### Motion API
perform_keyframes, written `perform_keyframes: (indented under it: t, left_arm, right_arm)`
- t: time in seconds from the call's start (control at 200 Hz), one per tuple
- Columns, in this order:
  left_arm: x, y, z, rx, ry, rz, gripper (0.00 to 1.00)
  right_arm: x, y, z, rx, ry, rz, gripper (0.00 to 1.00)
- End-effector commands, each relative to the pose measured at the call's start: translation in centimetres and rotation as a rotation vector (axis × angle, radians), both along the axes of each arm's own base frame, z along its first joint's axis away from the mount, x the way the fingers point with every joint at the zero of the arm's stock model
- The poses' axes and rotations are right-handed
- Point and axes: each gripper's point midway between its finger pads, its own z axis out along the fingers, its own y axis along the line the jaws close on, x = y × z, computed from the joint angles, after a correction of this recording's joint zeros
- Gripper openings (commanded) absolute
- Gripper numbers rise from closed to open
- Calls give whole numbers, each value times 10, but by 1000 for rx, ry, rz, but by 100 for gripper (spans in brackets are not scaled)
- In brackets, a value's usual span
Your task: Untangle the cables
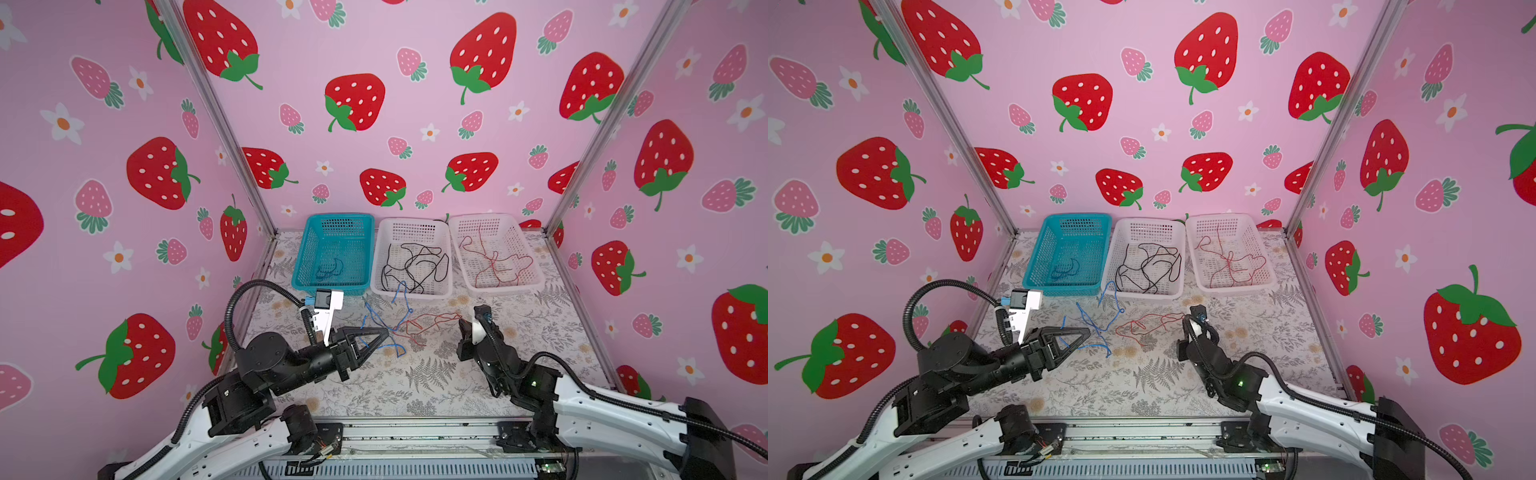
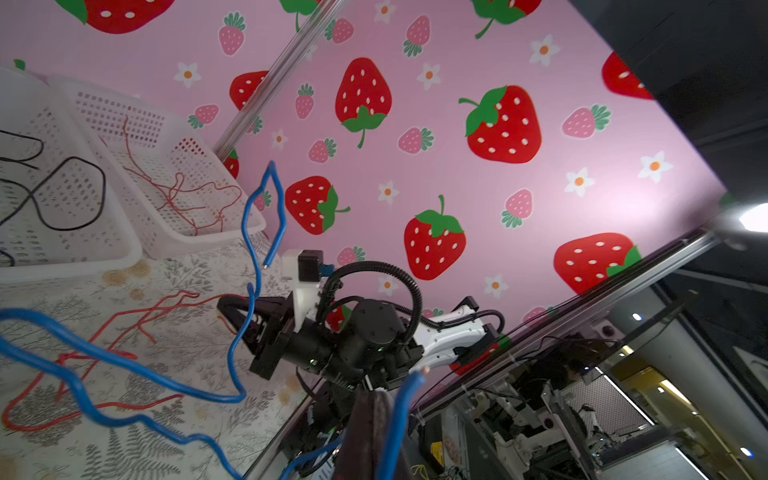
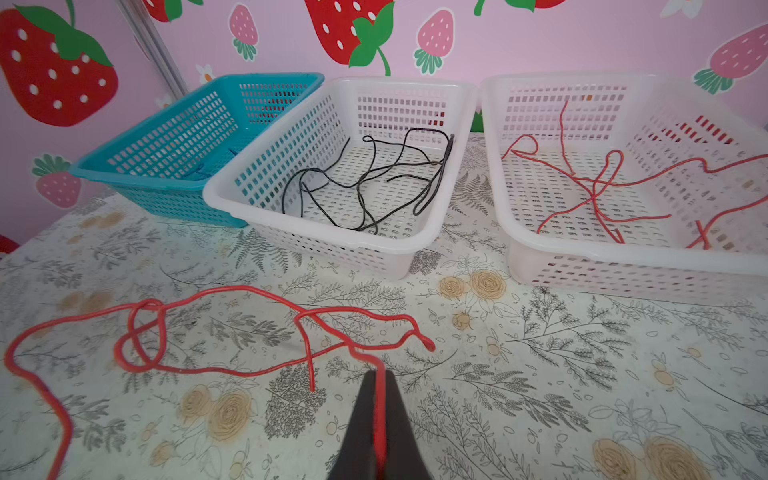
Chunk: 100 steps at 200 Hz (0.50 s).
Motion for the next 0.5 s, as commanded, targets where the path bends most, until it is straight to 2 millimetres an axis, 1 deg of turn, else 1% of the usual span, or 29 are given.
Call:
perform_keyframes:
  t: [0.0,0.065,0.11,0.19,0.24,0.29,0.375,0.495]
  left_arm:
    - [18,4,-12,165,-33,31,0]
    - [36,5,-14,165,3,36,0]
    - [53,10,-13,143,32,50,0]
    - [83,23,-11,97,76,80,0]
    - [104,36,-11,88,95,125,0]
    - [121,45,-10,75,104,148,0]
    - [146,58,-10,69,115,195,0]
    - [179,77,-17,79,128,274,0]
  right_arm:
    - [-9,2,2,26,43,52,0]
    - [-12,1,4,37,51,67,0]
    - [-14,-1,6,44,54,73,0]
    - [-17,-3,10,56,52,88,0]
    - [-20,-3,12,60,51,101,0]
    - [-21,-4,14,59,50,110,0]
    - [-23,-3,17,58,49,131,0]
    - [-27,0,21,60,47,165,0]
